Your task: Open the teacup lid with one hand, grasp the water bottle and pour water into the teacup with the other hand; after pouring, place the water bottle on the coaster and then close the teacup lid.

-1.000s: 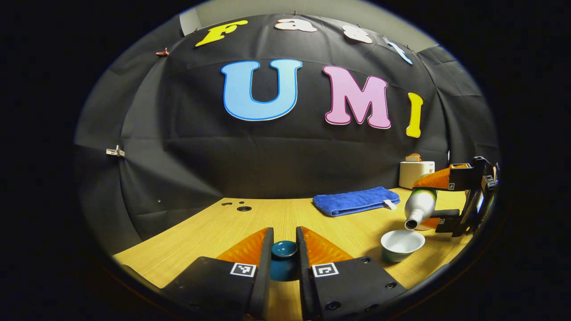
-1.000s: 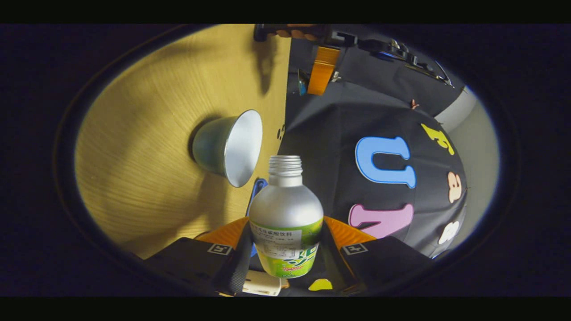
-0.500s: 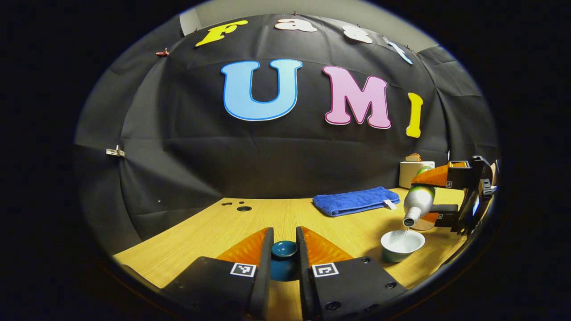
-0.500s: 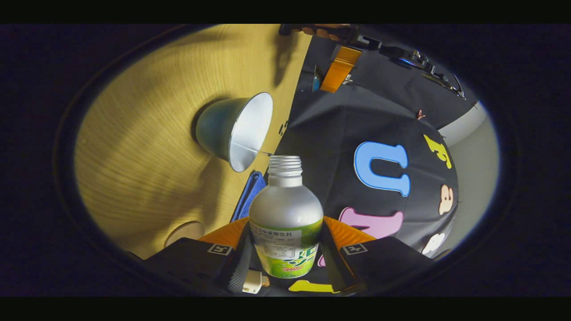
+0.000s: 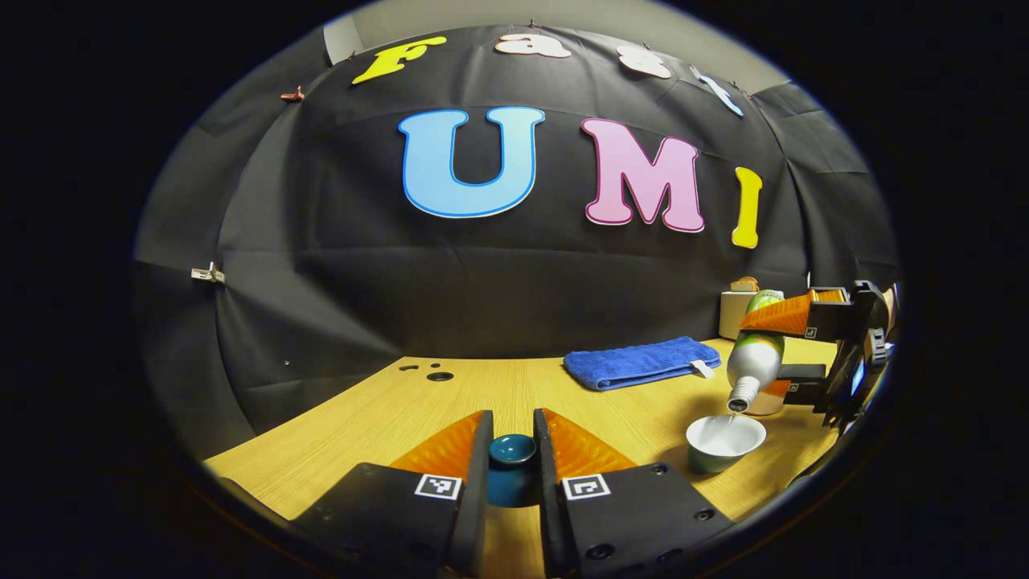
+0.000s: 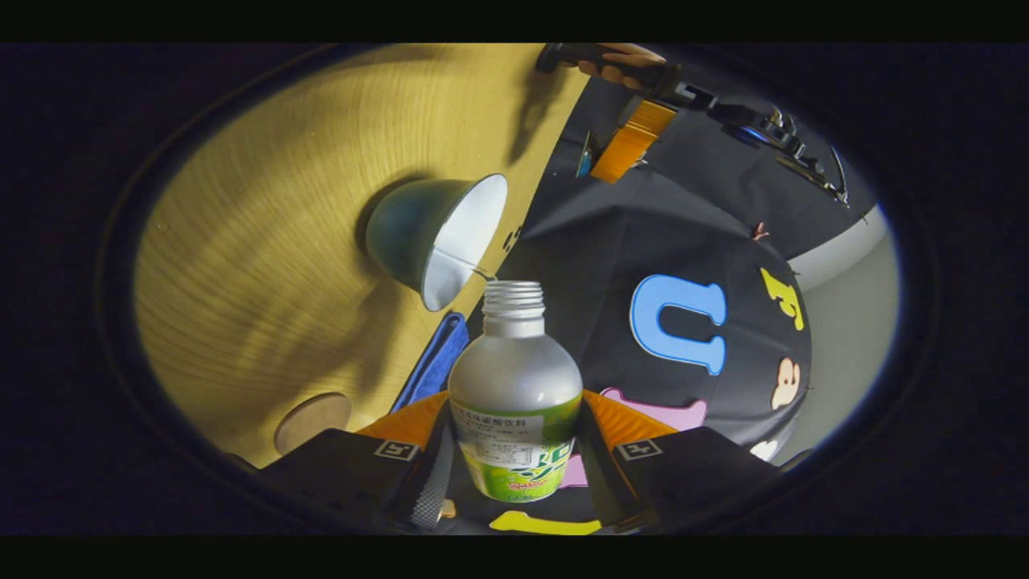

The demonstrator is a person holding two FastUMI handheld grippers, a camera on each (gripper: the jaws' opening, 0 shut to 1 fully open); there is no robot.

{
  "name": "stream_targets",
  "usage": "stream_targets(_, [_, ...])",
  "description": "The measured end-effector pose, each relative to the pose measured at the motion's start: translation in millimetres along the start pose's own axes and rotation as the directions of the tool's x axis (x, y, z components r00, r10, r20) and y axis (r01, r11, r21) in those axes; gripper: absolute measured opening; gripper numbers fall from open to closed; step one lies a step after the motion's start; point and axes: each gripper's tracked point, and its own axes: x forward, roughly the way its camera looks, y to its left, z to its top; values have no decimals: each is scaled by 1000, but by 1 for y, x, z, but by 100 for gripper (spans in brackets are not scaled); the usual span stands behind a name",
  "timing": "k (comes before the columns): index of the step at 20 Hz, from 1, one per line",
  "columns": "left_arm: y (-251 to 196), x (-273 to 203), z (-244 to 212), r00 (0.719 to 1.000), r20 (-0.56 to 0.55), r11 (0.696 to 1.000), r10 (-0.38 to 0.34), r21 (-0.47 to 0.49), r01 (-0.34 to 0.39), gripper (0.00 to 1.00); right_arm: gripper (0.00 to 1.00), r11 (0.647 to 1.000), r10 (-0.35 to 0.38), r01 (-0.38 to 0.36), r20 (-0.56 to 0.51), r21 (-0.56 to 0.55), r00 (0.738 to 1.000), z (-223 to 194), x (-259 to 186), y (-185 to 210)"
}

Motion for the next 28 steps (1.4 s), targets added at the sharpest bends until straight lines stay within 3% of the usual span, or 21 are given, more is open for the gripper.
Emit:
stream_targets(12, [0, 0, 0, 1000, 0, 1000, 0, 0, 0, 34, 73, 981, -37, 48, 61, -188, 997, 6, 7, -22])
stream_targets(28, [0, 0, 1, 1000, 0, 1000, -1, 0, 1, 34, 73, 957, -65, 91, 101, -276, 993, 8, 6, -36])
